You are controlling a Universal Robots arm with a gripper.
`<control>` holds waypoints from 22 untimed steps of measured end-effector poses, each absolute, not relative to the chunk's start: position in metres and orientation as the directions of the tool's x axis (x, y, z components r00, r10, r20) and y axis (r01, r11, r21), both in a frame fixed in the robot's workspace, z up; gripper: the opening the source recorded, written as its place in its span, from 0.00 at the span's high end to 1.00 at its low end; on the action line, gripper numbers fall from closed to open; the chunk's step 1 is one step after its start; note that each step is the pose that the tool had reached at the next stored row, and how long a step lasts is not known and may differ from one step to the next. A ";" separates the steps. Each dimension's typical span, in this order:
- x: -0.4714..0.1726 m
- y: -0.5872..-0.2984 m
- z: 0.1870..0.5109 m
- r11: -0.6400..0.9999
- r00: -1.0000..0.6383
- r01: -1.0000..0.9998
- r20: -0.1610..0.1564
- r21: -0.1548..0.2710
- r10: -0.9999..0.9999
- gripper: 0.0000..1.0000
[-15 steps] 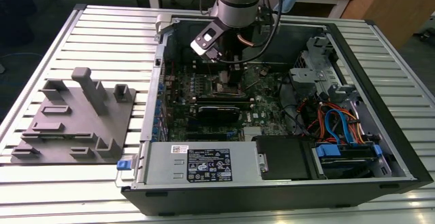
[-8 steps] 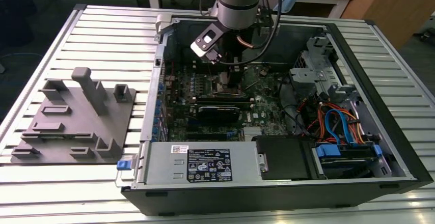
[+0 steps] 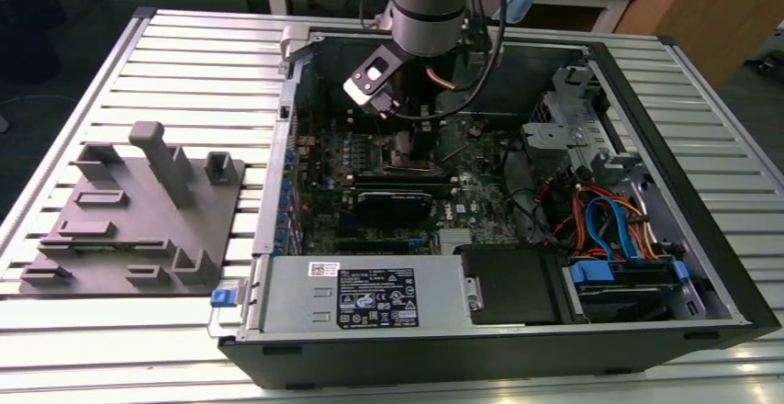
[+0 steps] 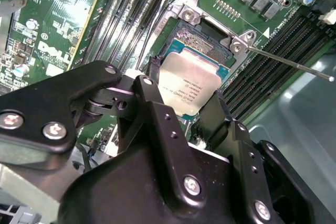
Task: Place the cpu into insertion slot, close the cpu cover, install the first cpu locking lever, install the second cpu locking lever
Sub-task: 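Place the cpu into insertion slot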
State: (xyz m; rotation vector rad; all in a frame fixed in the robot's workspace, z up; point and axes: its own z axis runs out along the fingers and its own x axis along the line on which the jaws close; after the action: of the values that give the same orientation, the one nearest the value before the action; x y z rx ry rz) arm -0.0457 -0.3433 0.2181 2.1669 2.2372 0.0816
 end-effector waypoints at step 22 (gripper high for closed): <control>-0.046 -0.343 0.199 0.026 -0.027 0.998 0.018 0.050 0.999 0.46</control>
State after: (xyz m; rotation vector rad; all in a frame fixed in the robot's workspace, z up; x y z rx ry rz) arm -0.0461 -0.3432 0.1994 2.1764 2.2343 0.0750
